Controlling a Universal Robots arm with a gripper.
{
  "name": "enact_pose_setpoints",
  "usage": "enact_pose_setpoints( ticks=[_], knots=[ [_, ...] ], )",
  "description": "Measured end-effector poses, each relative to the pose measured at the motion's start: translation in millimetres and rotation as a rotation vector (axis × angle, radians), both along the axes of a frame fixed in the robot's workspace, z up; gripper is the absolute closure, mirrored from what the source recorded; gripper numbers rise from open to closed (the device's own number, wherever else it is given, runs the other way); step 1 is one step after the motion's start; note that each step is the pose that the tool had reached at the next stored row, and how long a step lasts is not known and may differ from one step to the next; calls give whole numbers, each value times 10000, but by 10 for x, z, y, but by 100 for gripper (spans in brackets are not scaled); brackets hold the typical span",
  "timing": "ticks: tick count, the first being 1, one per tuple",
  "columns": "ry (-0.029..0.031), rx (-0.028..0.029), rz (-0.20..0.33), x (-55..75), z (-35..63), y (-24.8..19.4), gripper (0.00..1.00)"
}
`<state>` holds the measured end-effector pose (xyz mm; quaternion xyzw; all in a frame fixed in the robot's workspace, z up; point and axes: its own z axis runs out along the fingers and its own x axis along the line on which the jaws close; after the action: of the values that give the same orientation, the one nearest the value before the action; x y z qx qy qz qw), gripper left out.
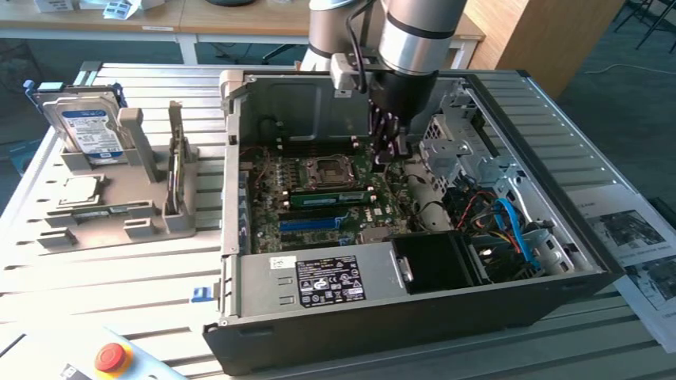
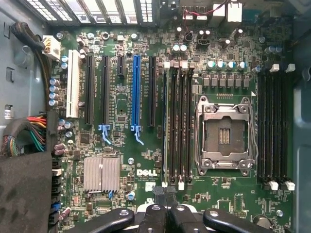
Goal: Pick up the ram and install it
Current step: 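Press down the ram until it locks into place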
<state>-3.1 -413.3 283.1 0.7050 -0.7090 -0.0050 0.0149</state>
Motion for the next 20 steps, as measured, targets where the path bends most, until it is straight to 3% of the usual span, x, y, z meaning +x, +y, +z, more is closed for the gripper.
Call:
enact_pose_setpoints(
  ticks=[20],
  knots=[
    [-7, 1, 7, 23, -35, 0, 90]
  ],
)
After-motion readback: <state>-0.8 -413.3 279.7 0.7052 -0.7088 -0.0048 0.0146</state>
